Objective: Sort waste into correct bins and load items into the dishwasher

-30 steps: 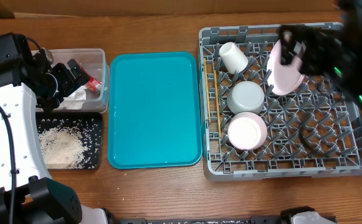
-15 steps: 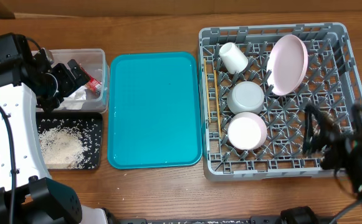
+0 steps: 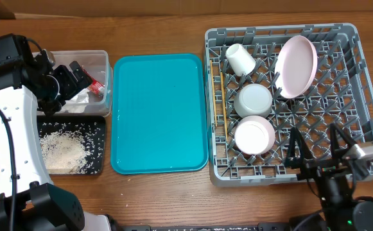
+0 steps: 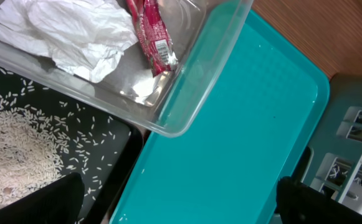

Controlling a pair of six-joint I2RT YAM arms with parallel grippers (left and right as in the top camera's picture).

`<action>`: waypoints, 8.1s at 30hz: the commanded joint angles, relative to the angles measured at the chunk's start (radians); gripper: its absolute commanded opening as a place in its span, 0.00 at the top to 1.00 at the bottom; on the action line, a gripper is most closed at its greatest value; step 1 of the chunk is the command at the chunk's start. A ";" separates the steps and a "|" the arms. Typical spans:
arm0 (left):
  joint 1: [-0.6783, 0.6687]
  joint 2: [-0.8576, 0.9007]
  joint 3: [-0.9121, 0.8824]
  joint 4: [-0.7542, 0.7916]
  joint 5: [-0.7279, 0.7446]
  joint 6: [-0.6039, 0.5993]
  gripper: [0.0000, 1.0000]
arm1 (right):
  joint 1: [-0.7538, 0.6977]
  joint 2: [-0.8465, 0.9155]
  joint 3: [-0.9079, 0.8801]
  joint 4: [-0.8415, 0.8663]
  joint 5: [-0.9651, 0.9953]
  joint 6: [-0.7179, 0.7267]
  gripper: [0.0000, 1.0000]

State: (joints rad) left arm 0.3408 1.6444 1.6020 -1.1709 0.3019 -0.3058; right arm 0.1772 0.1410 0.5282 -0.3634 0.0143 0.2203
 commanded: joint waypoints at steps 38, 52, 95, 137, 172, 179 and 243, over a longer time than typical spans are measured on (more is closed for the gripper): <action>-0.003 -0.021 0.016 0.001 -0.003 0.022 0.00 | -0.016 -0.138 -0.520 0.279 -0.008 -0.080 0.00; -0.003 -0.021 0.016 0.001 -0.003 0.022 0.00 | -0.016 -0.138 -0.520 0.279 -0.008 -0.080 0.00; -0.359 -0.536 0.005 -0.014 -0.211 0.034 0.00 | -0.016 -0.138 -0.520 0.279 -0.008 -0.080 0.00; -0.332 -1.555 -1.597 1.229 -0.248 -0.008 0.00 | -0.016 -0.138 -0.520 0.279 -0.008 -0.080 0.00; -0.288 -1.640 -1.597 1.093 -0.302 0.051 0.00 | -0.016 -0.138 -0.520 0.279 -0.008 -0.079 0.00; -0.288 -1.640 -1.597 1.093 -0.302 0.052 0.00 | -0.016 -0.138 -0.520 0.279 -0.008 -0.080 0.00; -0.288 -1.640 -1.597 1.093 -0.302 0.051 0.00 | -0.150 -0.138 -0.520 0.286 -0.080 -0.300 0.00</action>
State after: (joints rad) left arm 0.0479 0.0158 0.0082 -0.0761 0.0135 -0.2768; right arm 0.0269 0.0128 0.0185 -0.0834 -0.0563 -0.0757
